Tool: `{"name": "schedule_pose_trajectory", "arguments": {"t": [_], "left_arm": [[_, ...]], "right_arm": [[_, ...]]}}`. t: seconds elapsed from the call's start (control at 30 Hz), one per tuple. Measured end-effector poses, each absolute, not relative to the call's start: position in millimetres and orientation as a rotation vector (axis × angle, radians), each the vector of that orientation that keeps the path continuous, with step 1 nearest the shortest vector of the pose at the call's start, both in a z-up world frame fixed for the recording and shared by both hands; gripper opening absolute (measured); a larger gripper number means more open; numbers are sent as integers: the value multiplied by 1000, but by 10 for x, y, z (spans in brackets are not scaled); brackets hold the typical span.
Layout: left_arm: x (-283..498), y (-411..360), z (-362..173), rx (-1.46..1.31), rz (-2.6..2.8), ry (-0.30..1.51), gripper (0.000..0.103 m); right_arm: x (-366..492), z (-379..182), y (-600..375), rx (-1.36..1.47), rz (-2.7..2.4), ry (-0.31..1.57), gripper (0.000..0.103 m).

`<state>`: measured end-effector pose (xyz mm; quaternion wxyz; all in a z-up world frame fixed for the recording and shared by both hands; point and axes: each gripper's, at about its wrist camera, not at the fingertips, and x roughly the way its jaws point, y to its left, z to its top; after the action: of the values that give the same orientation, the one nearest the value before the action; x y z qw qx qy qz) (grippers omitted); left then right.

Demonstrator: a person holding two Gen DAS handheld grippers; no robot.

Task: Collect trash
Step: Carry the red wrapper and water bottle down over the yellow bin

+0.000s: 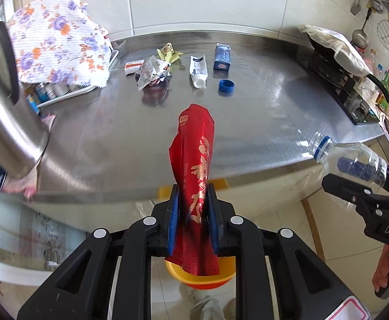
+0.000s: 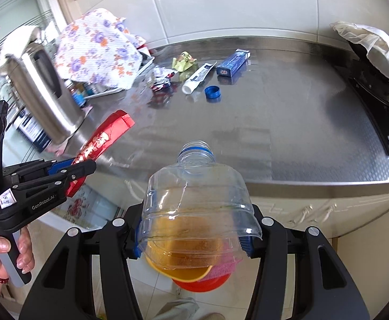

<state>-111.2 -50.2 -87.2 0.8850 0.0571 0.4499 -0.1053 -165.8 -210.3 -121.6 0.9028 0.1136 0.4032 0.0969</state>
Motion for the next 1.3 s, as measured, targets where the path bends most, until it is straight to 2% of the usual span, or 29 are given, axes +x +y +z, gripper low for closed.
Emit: {"name": "schedule_pose_trajectory", "arguments": {"t": [0.3, 0.73, 1.3], "left_arm": [[-1653, -555, -990, 152, -207, 977, 20], [-1977, -448, -1554, 215, -278, 1099, 21], [-1678, -374, -2948, 303, -399, 1294, 21]], "right_arm": [[-2128, -1295, -2065, 217, 244, 857, 56], [-2404, -1729, -1795, 201, 265, 960, 56], [-1945, -3198, -1430, 149, 350, 1189, 56]]}}
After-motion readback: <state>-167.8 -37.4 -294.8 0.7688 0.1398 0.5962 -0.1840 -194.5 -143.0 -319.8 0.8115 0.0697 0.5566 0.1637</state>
